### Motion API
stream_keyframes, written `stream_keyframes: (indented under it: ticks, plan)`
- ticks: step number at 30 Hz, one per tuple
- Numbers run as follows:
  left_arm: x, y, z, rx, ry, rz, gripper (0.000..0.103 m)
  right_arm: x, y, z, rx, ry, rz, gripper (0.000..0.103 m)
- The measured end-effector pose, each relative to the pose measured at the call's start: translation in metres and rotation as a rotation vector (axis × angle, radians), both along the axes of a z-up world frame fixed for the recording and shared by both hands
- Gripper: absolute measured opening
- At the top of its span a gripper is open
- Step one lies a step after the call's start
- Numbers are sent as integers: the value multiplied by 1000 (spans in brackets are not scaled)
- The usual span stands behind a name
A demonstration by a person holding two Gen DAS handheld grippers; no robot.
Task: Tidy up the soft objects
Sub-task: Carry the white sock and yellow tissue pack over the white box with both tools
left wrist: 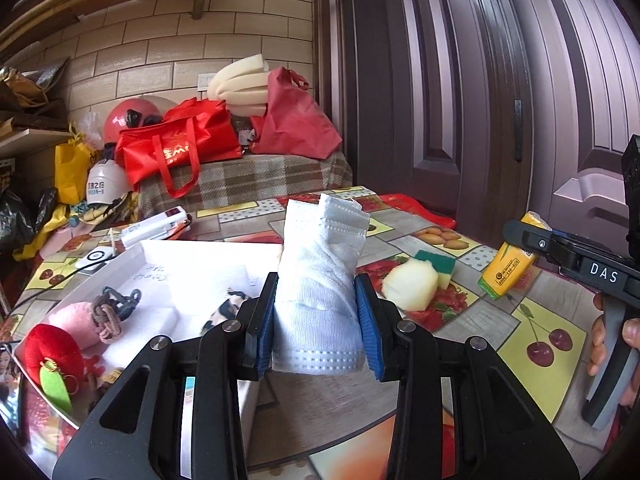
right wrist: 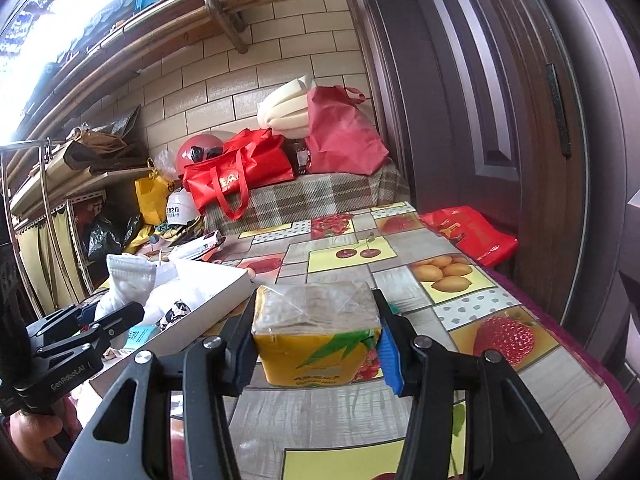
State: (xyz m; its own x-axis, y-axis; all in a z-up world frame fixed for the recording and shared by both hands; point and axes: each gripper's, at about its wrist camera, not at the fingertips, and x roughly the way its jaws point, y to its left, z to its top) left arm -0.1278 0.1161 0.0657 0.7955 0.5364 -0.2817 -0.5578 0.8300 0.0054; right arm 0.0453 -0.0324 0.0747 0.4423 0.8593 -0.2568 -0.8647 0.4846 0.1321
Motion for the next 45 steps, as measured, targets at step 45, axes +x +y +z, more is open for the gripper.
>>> stream_keyframes:
  ticks: [45]
  plan:
    - [-58,58,-5,-32,-15,177,36,-68,103,-15,-139,-56,182,50]
